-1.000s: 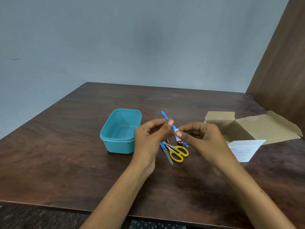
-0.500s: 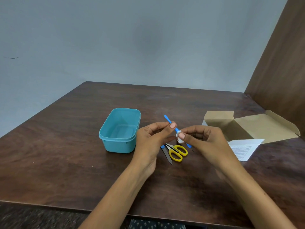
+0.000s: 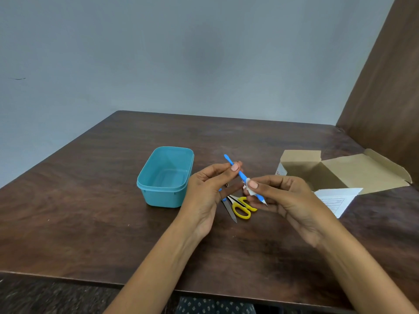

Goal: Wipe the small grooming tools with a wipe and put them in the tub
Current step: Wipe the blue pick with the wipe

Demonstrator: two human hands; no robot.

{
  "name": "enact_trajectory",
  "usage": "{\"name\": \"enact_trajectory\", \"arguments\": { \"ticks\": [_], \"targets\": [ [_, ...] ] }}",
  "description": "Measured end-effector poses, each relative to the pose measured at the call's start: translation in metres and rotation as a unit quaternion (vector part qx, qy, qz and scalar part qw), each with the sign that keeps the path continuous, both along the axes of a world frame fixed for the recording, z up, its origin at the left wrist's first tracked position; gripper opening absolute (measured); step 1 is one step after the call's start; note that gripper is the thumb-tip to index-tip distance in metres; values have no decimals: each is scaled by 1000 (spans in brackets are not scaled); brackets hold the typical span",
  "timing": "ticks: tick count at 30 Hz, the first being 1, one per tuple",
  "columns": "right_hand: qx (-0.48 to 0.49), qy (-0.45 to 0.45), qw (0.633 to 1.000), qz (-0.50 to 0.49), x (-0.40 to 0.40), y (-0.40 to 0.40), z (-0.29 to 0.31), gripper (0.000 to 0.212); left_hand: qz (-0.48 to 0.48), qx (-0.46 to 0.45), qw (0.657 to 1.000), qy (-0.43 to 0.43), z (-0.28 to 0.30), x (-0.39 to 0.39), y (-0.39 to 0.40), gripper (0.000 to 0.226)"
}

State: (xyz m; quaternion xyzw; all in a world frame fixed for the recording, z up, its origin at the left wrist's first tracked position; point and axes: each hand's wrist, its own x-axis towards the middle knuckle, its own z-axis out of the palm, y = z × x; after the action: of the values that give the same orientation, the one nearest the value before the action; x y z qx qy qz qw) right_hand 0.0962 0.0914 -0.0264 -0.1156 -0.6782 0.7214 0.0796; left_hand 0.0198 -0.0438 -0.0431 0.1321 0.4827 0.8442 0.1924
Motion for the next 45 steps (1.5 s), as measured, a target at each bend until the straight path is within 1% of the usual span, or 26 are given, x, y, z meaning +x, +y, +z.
{"name": "enact_trajectory", "arguments": {
  "ticks": [4, 7, 9, 11, 14, 20, 27, 32, 35, 41, 45],
  "targets": [
    [4, 4, 1000, -15, 9, 3, -5, 24, 0, 5, 1000, -29, 0, -3, 0, 26],
    [12, 27, 999, -38, 12, 0, -5, 22, 1, -6, 999, -32, -1, -2, 1, 33],
    [15, 47, 997, -58, 10, -1, -5, 21, -14, -28, 999, -25, -4, 0, 1, 36],
    [21, 62, 996, -64, 8, -3, -4, 19, -28, -57, 998, -11, -6, 4, 3, 31],
    [35, 74, 994, -71, 4, -7, -6, 12, -11, -79, 997, 0, -8, 6, 5, 21],
    [40, 55, 993, -92, 10, -7, -16, 8, 27, -49, 998, -12, -4, 2, 3, 23],
    [50, 50, 993, -97, 11, -6, -16, 8, 26, -57, 998, -9, -6, 2, 5, 22],
    [28, 71, 991, -108, 13, -3, -13, 9, 37, -51, 998, -17, -7, 2, 3, 20],
    [38, 82, 989, -114, 11, -4, -13, 9, 38, -57, 998, -11, -7, 2, 3, 21],
    [73, 80, 989, -99, 4, -12, -14, 9, 34, -61, 998, 8, -9, 6, 5, 24],
    [57, 73, 991, -93, 2, -11, -13, 7, 33, -50, 998, 11, -8, 7, 5, 23]
  ]
}}
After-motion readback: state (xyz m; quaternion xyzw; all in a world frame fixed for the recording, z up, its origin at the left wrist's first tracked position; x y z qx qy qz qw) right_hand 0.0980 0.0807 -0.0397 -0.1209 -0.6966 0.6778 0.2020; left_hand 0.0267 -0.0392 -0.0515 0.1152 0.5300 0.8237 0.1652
